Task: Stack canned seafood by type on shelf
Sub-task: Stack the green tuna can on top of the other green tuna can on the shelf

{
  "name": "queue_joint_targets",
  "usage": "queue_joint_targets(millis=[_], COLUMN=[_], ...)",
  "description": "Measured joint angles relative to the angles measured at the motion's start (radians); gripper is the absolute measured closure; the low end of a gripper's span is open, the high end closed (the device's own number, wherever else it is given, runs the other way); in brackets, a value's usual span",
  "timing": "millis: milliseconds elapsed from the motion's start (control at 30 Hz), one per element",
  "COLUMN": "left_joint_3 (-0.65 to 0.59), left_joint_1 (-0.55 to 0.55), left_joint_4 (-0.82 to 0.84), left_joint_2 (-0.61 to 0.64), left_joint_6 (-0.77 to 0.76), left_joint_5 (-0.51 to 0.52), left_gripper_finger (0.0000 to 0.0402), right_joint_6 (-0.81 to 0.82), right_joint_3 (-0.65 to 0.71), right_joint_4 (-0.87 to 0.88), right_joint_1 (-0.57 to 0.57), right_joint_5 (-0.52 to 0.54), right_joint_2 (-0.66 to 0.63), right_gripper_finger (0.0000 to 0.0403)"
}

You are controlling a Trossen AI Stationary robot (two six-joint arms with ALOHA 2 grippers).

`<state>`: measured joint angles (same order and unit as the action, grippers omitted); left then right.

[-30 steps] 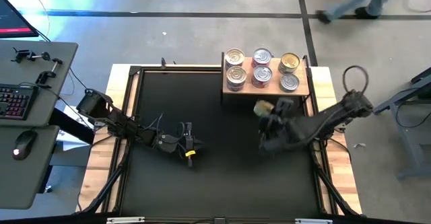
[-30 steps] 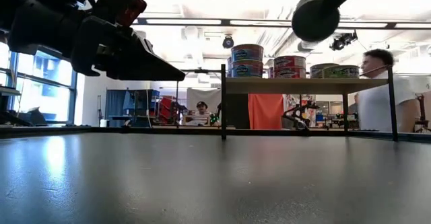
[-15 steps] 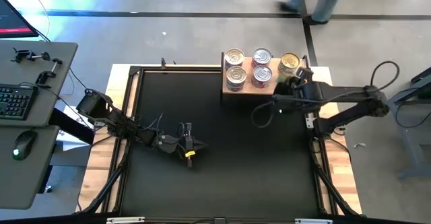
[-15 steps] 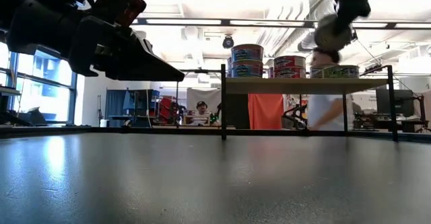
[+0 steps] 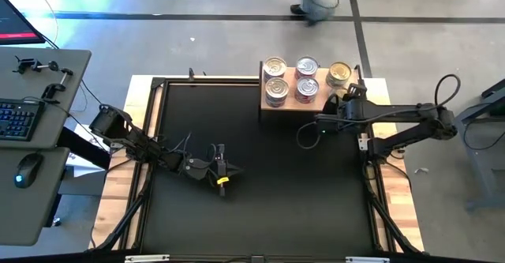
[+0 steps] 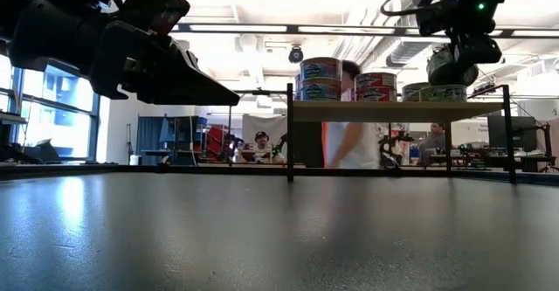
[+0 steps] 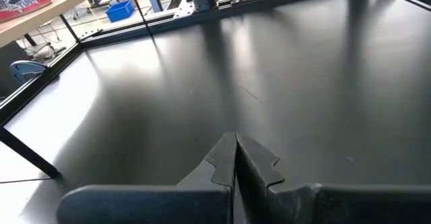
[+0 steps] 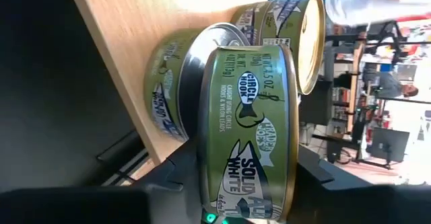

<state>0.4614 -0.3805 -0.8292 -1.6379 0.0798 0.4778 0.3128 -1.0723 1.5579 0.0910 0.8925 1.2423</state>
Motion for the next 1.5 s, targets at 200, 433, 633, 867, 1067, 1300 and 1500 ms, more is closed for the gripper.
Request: queue_joint_targets(millis=[200,433,633,867,1067,1300,1500], left_joint_3=[0.000,0.000,0.000,0.000,0.000,0.000,0.000], left_joint_1=[0.000,0.000,0.000,0.000,0.000,0.000,0.000], left_joint_4=[-0.001,-0.001,-0.002,-0.002,-0.002,-0.002,-0.002], left_joint_2=[0.000,0.000,0.000,0.000,0.000,0.000,0.000], left_joint_6=[-0.001,0.000,-0.001,-0.001,-0.001,-0.017,-0.017], left_joint_5=[0.000,0.000,0.000,0.000,0.000,0.000,0.000], left_gripper_finger=[0.0401,0.0400,0.0400,0.0400,0.0400,0.0400,0.0400], right_joint_6=[-0.001,-0.008,-0.026,-0.026,-0.023,-0.007,-0.006], right_joint_3=[0.014,0.007,0.007,0.006,0.006,0.006,-0.062], right_joint_4=[-0.011,-0.022,-0.037,-0.047,-0.058,-0.056,-0.141], right_joint_1=[0.000,0.000,0.000,0.000,0.000,0.000,0.000], right_joint_5=[-0.025,-0.020,0.017,0.019,0.024,0.016,-0.138], right_joint_2=[0.001,0.001,0.001,0.001,0.000,-0.051,-0.094], right_gripper_finger=[0.0200,0.0156,0.0144,0.0144,0.0143,0.0143,0.0144])
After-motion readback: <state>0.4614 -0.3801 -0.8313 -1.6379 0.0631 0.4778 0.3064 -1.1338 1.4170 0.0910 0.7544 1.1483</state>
